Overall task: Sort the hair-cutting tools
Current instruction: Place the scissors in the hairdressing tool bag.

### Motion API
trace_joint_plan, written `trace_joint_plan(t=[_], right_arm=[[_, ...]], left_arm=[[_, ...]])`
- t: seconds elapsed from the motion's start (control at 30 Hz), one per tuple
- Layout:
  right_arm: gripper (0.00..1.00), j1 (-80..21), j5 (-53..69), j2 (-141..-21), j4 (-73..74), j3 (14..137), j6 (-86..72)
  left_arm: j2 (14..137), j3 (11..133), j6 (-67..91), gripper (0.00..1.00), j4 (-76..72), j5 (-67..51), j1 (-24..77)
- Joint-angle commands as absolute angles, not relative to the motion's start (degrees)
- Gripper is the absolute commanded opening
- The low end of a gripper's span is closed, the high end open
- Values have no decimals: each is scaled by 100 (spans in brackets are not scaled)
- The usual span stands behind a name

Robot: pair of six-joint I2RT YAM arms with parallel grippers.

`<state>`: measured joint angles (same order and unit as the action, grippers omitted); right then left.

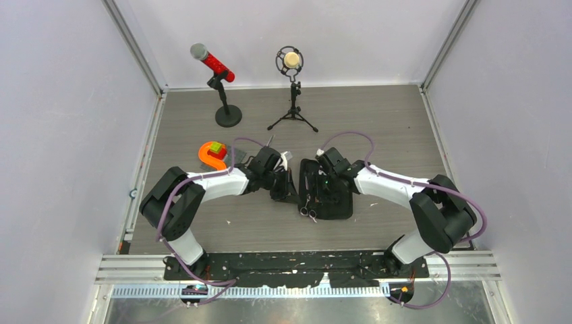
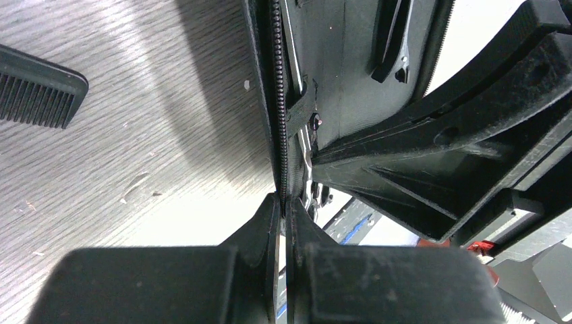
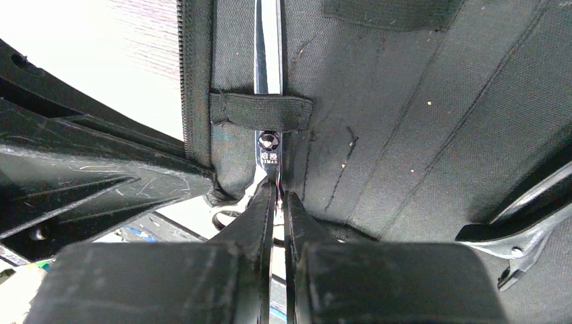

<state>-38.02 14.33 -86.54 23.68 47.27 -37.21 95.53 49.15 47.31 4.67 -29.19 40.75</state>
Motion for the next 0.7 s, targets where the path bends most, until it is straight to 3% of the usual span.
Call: trace_joint_plan(t=[0.0, 0.67], right_arm=[[5, -3678, 1333, -8759, 2279, 5141, -3737], [5, -3384, 1579, -9054, 1438, 5301, -3714]], left_arm=[[9439, 5054, 4607, 0, 491, -3253, 4131], [9472, 5337, 4299, 0, 816, -3336, 4394]])
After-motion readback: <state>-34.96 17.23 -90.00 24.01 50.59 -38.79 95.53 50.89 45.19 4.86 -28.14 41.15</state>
